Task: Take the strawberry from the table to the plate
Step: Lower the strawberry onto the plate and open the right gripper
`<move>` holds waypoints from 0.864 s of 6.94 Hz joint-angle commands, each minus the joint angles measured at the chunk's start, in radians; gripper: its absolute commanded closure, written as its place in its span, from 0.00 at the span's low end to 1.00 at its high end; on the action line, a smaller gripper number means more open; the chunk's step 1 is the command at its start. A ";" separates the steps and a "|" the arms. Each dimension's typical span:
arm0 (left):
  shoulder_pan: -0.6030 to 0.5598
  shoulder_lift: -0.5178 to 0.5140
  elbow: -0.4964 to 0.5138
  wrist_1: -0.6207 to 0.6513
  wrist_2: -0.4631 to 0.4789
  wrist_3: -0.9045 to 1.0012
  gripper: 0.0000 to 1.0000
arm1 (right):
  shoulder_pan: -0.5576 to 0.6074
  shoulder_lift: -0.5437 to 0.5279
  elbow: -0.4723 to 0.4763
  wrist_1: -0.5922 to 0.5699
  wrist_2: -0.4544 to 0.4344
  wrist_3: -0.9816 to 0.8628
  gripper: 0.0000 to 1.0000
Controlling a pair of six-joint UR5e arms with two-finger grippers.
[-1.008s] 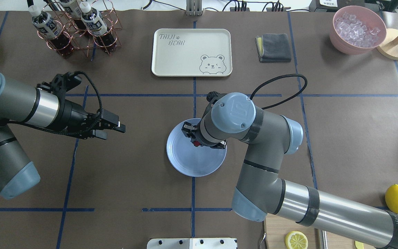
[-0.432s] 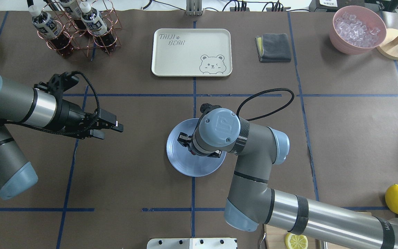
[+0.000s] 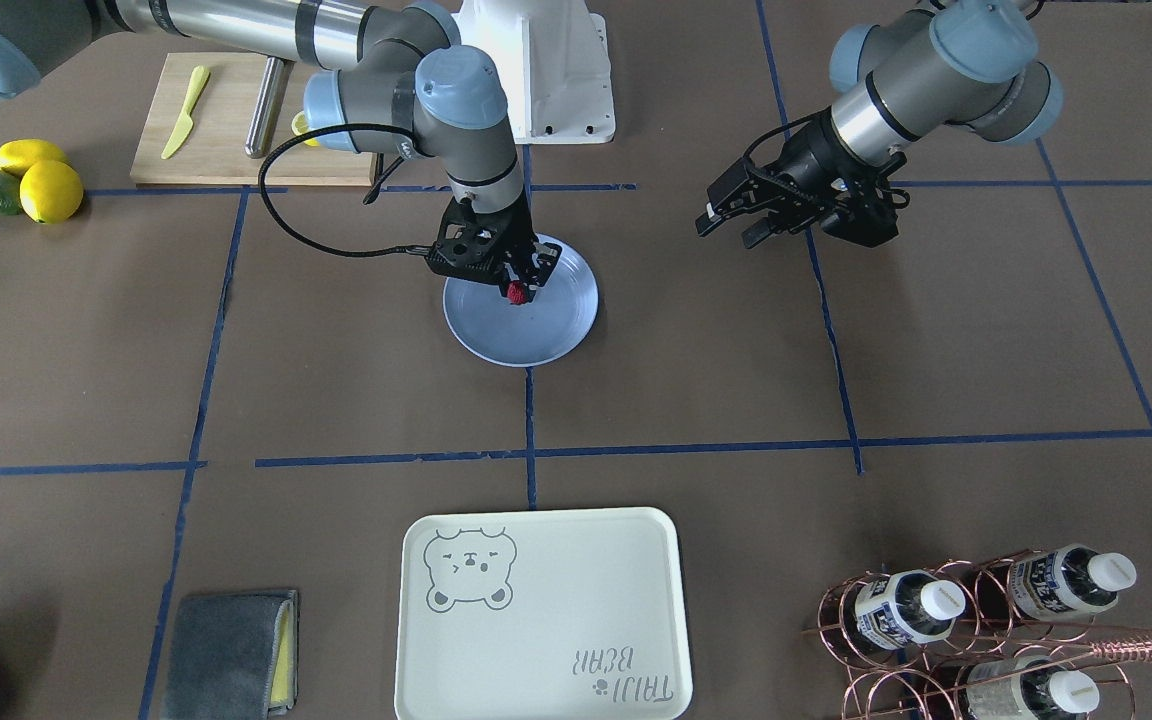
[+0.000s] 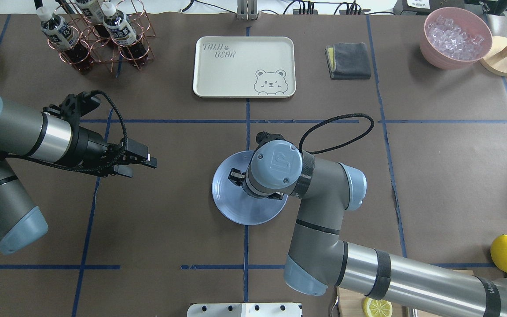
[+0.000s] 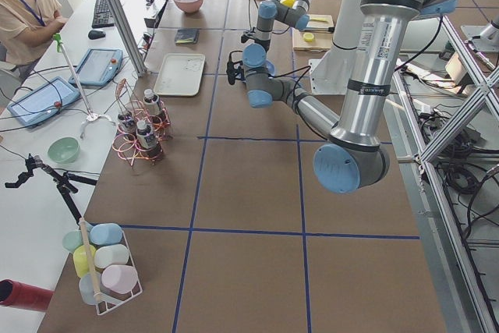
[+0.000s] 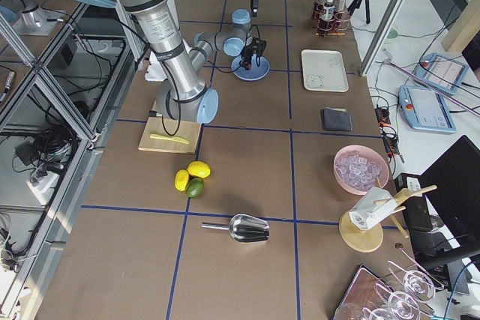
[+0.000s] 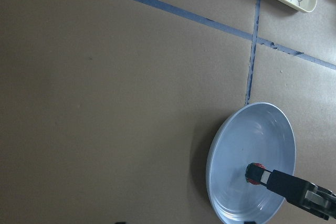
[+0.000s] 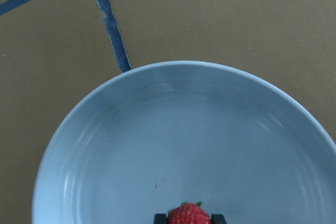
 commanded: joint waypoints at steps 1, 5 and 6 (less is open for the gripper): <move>0.000 0.001 0.001 0.000 0.000 0.000 0.20 | 0.000 0.003 -0.003 -0.007 -0.009 -0.004 1.00; 0.003 -0.002 0.010 0.000 0.000 0.000 0.20 | 0.000 0.002 -0.009 -0.007 -0.017 -0.004 0.44; 0.003 -0.002 0.010 0.000 0.000 0.000 0.20 | -0.003 0.002 -0.007 -0.007 -0.018 -0.004 0.00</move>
